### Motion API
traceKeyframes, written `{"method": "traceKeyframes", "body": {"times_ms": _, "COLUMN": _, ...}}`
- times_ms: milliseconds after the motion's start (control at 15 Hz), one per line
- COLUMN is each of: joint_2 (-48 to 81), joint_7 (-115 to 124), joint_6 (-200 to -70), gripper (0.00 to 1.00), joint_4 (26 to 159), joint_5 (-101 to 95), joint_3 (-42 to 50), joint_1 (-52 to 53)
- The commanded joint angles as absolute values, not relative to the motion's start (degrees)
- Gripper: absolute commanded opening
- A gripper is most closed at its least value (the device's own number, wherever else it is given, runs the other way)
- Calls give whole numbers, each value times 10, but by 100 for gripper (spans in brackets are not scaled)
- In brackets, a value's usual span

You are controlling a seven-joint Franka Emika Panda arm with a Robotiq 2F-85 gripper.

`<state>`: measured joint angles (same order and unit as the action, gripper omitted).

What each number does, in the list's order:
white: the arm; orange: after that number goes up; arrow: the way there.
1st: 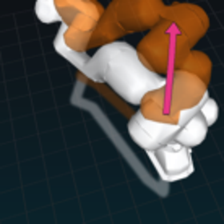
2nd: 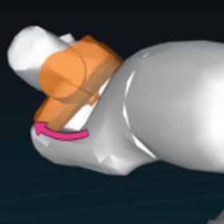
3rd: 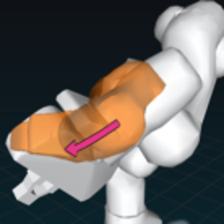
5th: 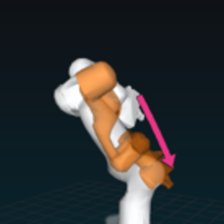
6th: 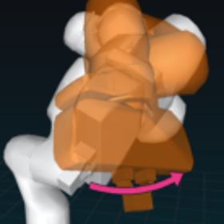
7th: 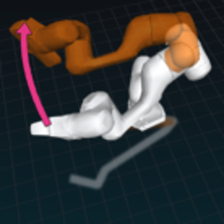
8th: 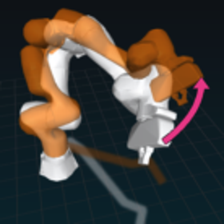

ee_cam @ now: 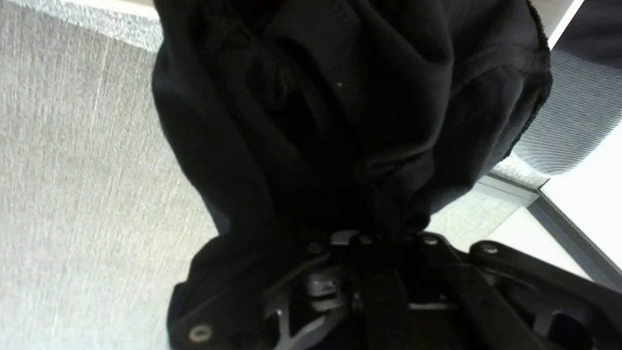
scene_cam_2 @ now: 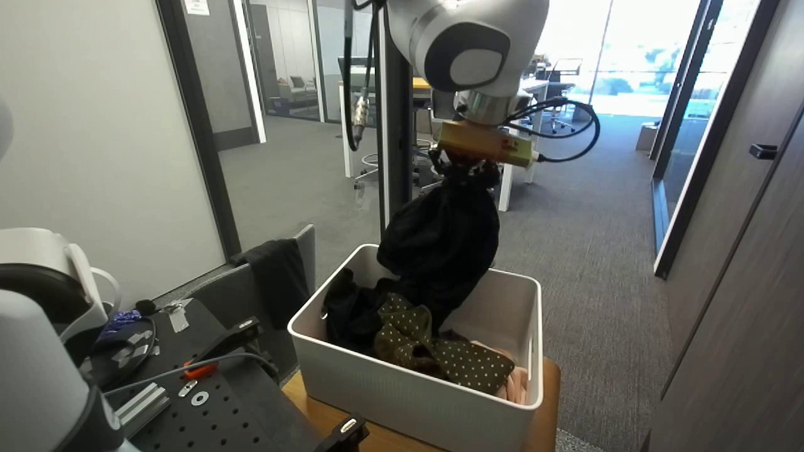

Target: Remove the black cloth from the basket and hang it on the chair

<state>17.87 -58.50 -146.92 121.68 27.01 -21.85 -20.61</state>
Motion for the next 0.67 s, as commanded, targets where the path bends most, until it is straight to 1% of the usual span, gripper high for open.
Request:
{"method": "traceKeyframes", "body": {"times_ms": 0, "joint_2": 74, "joint_7": -654, "joint_6": -1436, "gripper": 8, "joint_4": 1241, "joint_5": 308, "joint_3": -203, "joint_1": -153}}
{"method": "traceKeyframes", "body": {"times_ms": 267, "joint_2": 6, "joint_7": -680, "joint_6": -1371, "gripper": 8, "joint_4": 1217, "joint_5": 279, "joint_3": -169, "joint_1": -71}}
{"method": "traceKeyframes", "body": {"times_ms": 600, "joint_2": -38, "joint_7": -697, "joint_6": -1305, "gripper": 8, "joint_4": 1166, "joint_5": 214, "joint_3": -138, "joint_1": 23}}
